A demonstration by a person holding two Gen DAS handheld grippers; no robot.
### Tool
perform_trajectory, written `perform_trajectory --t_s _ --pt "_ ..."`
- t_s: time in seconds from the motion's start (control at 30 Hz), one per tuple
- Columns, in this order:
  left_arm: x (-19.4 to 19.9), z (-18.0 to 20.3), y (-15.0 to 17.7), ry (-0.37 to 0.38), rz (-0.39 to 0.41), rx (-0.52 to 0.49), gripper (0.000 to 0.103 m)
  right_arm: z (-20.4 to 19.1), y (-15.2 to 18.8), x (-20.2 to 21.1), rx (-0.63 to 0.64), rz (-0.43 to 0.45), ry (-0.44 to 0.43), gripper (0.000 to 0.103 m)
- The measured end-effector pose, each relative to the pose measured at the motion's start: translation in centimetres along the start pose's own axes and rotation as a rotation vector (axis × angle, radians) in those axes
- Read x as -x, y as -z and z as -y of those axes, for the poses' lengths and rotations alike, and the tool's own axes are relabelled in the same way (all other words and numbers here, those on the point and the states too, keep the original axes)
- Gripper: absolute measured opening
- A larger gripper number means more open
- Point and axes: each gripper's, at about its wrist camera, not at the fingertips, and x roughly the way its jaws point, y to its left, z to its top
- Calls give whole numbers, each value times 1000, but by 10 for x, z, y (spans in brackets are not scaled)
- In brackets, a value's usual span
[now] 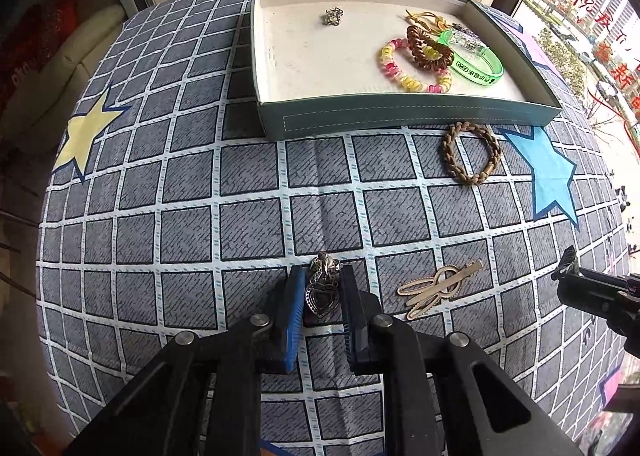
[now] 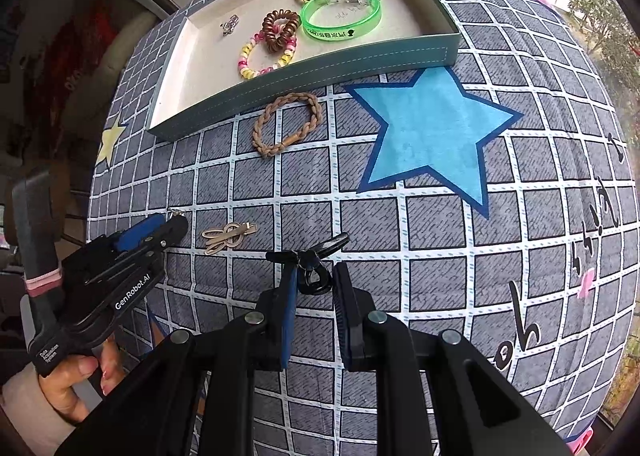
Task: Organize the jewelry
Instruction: 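Lift the charm and claw clip and carry both toward the tray, then lower the charm and claw clip into the tray and open both tools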
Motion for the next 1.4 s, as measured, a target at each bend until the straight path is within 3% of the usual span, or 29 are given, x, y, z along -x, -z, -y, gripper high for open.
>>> perform_trajectory --t_s 0.37,0.73,1.03,1.4 --pt "35 -7 -22 66 76 0 30 0 -18 17 1 35 -28 19" --pt "67 -2 -73 110 181 1 30 7 -74 44 9 117 -41 19" --pt "57 6 -115 96 206 -6 30 10 -131 49 45 163 -29 19" --pt "15 5 -148 44 172 27 30 16 -182 14 65 137 -11 19"
